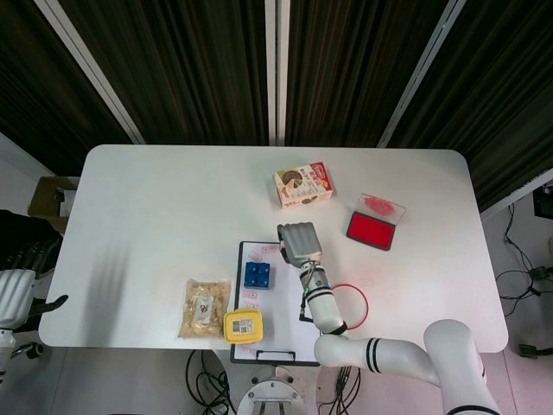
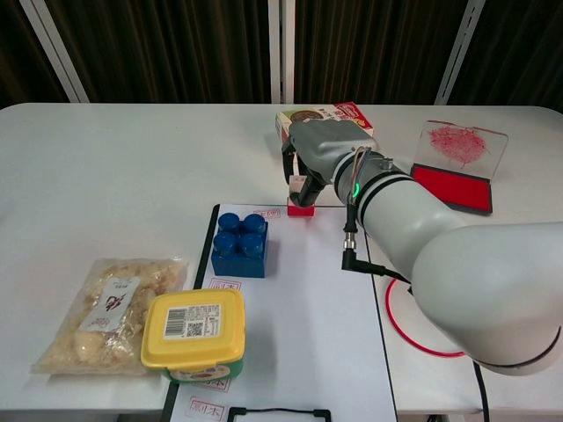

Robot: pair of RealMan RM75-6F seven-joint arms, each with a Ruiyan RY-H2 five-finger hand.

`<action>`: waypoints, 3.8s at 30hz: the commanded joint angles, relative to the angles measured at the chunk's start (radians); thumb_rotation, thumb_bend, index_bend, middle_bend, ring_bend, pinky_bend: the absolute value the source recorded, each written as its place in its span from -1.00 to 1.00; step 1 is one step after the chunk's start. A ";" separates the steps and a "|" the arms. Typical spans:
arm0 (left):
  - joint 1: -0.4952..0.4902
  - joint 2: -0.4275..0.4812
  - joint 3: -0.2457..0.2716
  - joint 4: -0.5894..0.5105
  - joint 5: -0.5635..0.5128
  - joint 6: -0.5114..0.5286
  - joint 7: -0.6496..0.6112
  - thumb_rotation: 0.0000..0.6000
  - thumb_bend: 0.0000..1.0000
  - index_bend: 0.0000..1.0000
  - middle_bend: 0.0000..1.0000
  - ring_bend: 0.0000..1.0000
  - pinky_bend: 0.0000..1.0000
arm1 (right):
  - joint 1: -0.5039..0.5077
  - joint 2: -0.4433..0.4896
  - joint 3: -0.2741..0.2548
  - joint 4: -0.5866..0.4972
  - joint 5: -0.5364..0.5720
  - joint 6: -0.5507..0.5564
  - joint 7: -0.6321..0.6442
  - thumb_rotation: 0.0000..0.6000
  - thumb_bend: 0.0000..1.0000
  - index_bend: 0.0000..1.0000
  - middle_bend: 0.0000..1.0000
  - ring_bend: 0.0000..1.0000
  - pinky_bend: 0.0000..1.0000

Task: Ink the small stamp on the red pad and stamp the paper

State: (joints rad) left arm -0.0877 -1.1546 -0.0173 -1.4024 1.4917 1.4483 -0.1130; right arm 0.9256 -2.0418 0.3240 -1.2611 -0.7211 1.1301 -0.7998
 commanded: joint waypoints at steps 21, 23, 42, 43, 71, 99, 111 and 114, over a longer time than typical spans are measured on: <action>0.004 0.002 -0.002 0.009 -0.003 0.000 -0.012 1.00 -1.00 -0.78 -0.74 -0.77 -0.60 | -0.005 -0.039 0.000 0.067 -0.007 -0.032 -0.007 1.00 -0.02 1.00 0.71 0.82 0.94; 0.004 0.003 -0.003 0.008 -0.003 0.001 -0.012 1.00 -1.00 -0.78 -0.74 -0.77 -0.60 | -0.006 -0.043 -0.001 0.073 -0.008 -0.035 -0.007 1.00 -0.02 1.00 0.71 0.82 0.94; 0.005 0.010 -0.005 0.003 -0.004 0.003 -0.012 1.00 -1.00 -0.78 -0.74 -0.77 -0.60 | -0.020 -0.073 -0.005 0.122 -0.030 -0.049 -0.004 1.00 -0.02 1.00 0.73 0.82 0.94; 0.006 0.010 -0.005 0.003 -0.004 0.004 -0.011 1.00 -1.00 -0.78 -0.74 -0.77 -0.60 | -0.020 -0.074 -0.004 0.123 -0.031 -0.049 -0.004 1.00 -0.02 1.00 0.73 0.82 0.94; -0.003 0.016 -0.003 -0.059 0.013 0.005 0.053 1.00 -1.00 -0.78 -0.74 -0.77 -0.60 | -0.145 0.213 -0.037 -0.320 -0.152 0.099 0.010 1.00 -0.02 1.00 0.73 0.82 0.94; -0.026 -0.007 0.004 -0.091 0.023 -0.021 0.114 1.00 -1.00 -0.78 -0.74 -0.77 -0.60 | -0.421 0.490 -0.327 -0.237 -0.414 0.028 0.368 1.00 -0.02 1.00 0.70 0.82 0.94; -0.025 -0.001 0.007 -0.091 0.018 -0.025 0.104 1.00 -1.00 -0.78 -0.74 -0.77 -0.60 | -0.429 0.453 -0.297 -0.191 -0.421 0.000 0.367 1.00 -0.09 0.90 0.61 0.82 0.94; -0.026 0.000 0.006 -0.090 0.016 -0.027 0.104 1.00 -1.00 -0.78 -0.72 -0.77 -0.60 | -0.431 0.452 -0.294 -0.191 -0.422 -0.006 0.360 1.00 -0.12 0.85 0.57 0.82 0.94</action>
State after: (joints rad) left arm -0.1139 -1.1552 -0.0107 -1.4928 1.5077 1.4214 -0.0092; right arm 0.4953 -1.5895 0.0300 -1.4520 -1.1423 1.1248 -0.4384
